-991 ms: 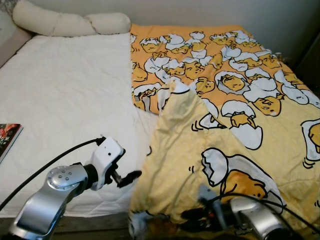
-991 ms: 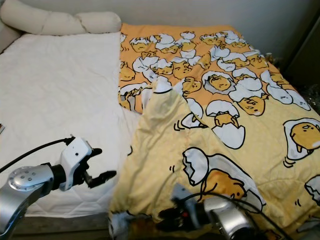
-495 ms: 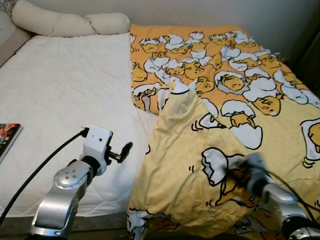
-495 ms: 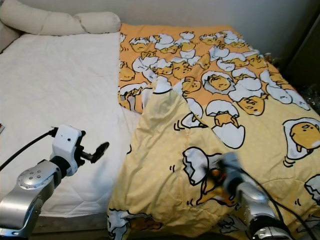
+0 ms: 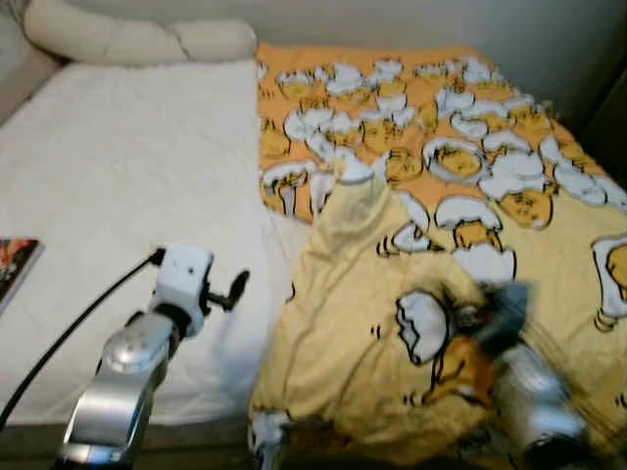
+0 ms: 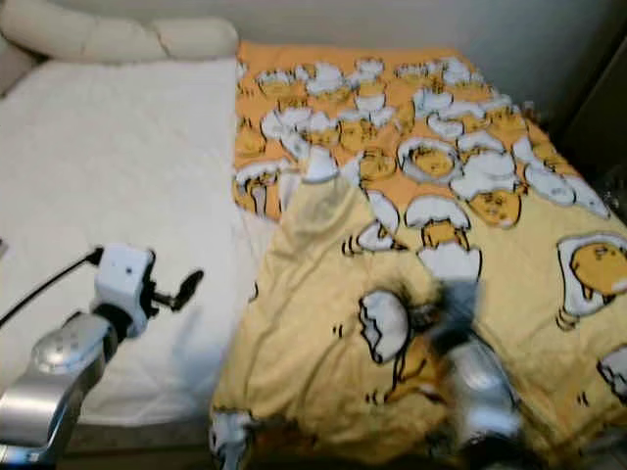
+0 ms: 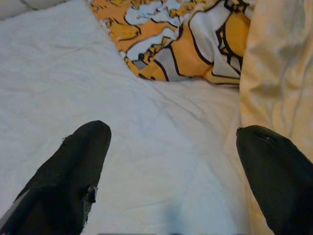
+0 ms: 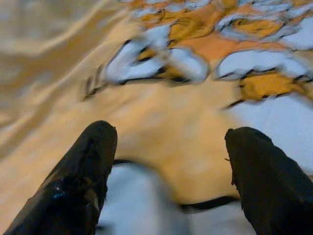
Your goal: Clean up the room
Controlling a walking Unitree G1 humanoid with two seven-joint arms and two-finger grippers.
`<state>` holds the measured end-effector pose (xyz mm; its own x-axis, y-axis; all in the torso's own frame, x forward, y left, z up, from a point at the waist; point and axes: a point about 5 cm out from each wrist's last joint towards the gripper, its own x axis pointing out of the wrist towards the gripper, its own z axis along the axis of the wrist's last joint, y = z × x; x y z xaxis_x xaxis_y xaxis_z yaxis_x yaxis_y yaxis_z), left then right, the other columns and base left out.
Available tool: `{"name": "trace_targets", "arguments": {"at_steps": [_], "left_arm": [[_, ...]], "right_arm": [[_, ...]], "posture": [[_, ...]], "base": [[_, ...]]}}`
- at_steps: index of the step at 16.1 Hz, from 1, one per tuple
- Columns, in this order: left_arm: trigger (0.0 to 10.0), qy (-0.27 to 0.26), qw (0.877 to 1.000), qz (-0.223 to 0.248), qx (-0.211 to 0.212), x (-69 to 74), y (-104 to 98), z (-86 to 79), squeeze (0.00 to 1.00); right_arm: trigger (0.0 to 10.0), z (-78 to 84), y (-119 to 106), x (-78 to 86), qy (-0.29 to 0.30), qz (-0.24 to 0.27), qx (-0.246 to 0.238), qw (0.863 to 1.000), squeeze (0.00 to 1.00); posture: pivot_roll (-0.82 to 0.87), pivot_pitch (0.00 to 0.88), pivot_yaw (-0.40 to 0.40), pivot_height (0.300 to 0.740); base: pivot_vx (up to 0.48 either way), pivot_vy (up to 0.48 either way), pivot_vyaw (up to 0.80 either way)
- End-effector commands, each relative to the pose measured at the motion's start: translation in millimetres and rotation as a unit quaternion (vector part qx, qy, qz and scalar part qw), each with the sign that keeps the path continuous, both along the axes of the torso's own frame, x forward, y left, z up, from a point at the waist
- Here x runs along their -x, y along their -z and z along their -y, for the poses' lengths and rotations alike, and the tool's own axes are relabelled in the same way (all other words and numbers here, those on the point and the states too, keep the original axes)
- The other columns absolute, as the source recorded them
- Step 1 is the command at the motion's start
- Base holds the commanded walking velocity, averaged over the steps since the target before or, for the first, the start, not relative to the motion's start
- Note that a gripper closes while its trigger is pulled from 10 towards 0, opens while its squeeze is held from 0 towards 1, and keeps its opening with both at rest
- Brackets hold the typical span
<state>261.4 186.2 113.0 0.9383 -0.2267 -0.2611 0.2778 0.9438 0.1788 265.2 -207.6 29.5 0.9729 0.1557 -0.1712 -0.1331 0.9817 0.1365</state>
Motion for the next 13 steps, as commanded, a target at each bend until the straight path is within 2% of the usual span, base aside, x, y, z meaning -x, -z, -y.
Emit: {"name": "trace_targets", "arguments": {"at_steps": [1,2,4,7,10,13], "left_arm": [[10.0,-0.008,1.0,0.012,-0.001,-1.3,-3.5,0.1,0.48],[10.0,-0.008,1.0,0.016,0.002,-2.3,-4.8,1.7,0.49],[10.0,-0.01,1.0,0.02,0.003,-4.8,-5.5,2.8,0.49],[10.0,-0.016,1.0,0.021,0.003,-4.4,-6.6,0.9,0.48],[10.0,-0.025,0.999,0.02,0.002,-4.0,-7.0,-2.9,0.48],[10.0,-0.02,1.0,0.022,0.0,-4.8,-7.2,-0.6,0.48]], "right_arm": [[10.0,-48.5,-35.0,-2.0,-0.03,0.054,-0.013,0.998,0.0],[10.0,-74.3,-54.6,-1.9,-0.052,0.075,-0.04,0.995,0.0],[10.0,-83.8,-63.9,-7.2,-0.082,0.072,-0.038,0.993,0.0],[10.0,-67.5,-61.4,-8.4,-0.028,0.037,-0.019,0.999,0.0],[10.0,-67.0,-65.9,-1.8,-0.017,0.018,-0.01,1.0,0.0],[10.0,-63.6,-60.2,1.3,0.01,-0.003,-0.01,1.0,0.0]], "posture": [[0.04,0.0,-0.02,0.74],[0.04,0.0,-0.024,0.74],[0.05,0.0,-0.029,0.74],[0.06,0.0,-0.029,0.74],[0.06,0.0,-0.026,0.74],[0.06,0.0,-0.033,0.74]], "base": [[0.0,0.247,0.0],[0.0,0.262,0.0],[0.0,0.264,0.0],[0.0,0.316,0.0],[0.0,0.365,0.0],[0.0,0.364,0.0]]}}
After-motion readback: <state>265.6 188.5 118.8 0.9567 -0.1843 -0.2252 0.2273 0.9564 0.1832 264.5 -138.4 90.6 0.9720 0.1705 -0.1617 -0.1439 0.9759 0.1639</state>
